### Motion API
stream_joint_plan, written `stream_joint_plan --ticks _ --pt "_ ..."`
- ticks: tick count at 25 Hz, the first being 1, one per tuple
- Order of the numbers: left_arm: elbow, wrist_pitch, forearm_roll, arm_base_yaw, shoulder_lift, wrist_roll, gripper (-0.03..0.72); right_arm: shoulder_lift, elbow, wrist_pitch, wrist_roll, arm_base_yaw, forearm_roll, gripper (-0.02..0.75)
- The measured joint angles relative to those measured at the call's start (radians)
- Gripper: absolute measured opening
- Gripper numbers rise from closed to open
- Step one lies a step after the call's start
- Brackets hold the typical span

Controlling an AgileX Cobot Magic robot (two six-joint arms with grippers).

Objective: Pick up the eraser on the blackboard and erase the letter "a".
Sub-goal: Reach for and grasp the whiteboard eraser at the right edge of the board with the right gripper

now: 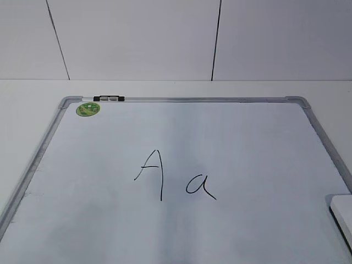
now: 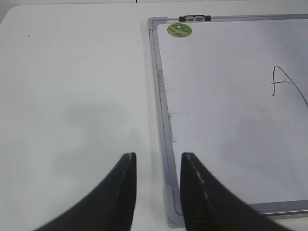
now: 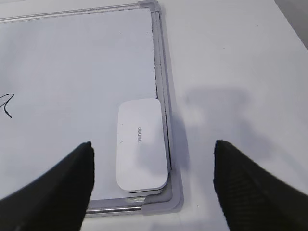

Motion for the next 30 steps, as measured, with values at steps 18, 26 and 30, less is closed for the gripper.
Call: stream_joint_plan --ticks 18,26,30 --pt "0.0 0.0 0.0 0.0 0.0 0.0 0.235 0.115 0.0 0.013 0.004 0.0 0.089 0.592" --pt "0.0 -0.001 -0.024 0.0 0.0 0.0 0.235 0.362 -0.024 0.047 0.004 0.0 0.091 0.592" --pt "0.0 -0.002 -0.026 0.0 0.0 0.0 0.235 0.442 -0.07 0.072 0.004 0.0 0.092 0.593"
